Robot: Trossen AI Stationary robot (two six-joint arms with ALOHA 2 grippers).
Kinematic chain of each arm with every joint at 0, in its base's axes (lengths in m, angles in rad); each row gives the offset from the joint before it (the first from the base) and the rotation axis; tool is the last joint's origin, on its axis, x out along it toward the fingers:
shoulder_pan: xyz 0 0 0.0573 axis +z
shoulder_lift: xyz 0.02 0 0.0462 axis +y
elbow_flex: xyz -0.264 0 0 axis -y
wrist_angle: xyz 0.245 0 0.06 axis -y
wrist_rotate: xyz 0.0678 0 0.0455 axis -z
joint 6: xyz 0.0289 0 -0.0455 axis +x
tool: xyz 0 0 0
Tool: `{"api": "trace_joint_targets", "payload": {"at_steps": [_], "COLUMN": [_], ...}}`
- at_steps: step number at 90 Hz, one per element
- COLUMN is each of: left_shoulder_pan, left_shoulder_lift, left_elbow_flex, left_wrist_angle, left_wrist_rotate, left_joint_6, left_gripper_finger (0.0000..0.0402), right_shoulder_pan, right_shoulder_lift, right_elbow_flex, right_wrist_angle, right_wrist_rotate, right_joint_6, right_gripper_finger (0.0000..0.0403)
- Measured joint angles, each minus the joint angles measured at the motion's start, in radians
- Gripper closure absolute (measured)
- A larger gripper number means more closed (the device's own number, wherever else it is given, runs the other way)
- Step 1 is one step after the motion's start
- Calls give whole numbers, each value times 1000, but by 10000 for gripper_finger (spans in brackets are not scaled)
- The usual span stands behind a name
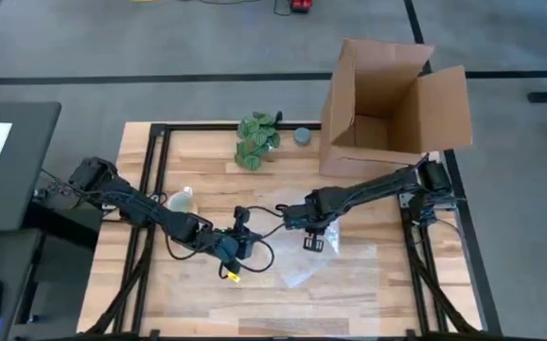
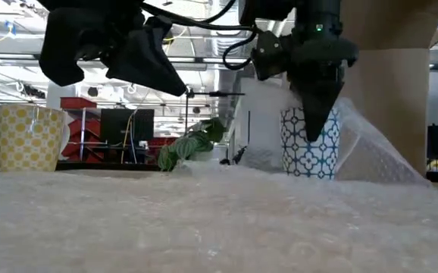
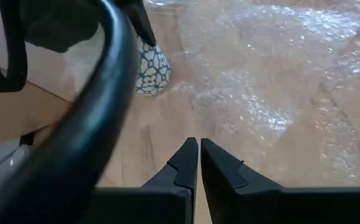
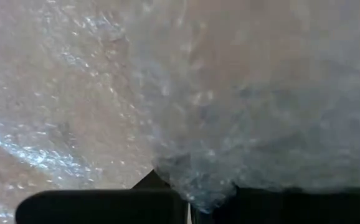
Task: Wrap mug
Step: Wrap the blue cup with the bubble wrap
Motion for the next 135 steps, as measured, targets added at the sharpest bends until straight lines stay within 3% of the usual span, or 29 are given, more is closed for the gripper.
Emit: {"api": "trace_joint_targets", "payload": {"at_steps": [15, 26, 52, 69, 90, 118, 135], "left_shoulder_pan": [2, 2, 72, 83, 80, 22, -40], "left_shoulder_lift": [0, 0, 140, 249, 260, 215, 110], "left_elbow_flex": [-2, -28, -63, -63, -62, -61, -60], "left_wrist_angle": [-11, -9, 220, 293, 297, 266, 127], "left_wrist_rotate": [255, 353, 354, 341, 224, 50, 16], "left_joint_6": [71, 216, 334, 331, 294, 272, 161], "left_gripper_finger": [399, 372, 264, 243, 275, 392, 401], "right_shoulder_pan": [0, 0, 0, 11, 20, 25, 15], "right_shoulder_lift": [0, 0, 0, 0, 0, 0, 0], "right_elbow_flex": [0, 0, 0, 0, 0, 0, 0], "right_wrist_angle": [11, 11, 21, 25, 97, 179, 185], "right_wrist_rotate": [0, -2, -7, -25, -30, -36, -37], "right_joint_6": [-3, -3, -3, -3, -31, -106, -135], "right_gripper_finger": [382, 382, 382, 381, 381, 381, 381]}}
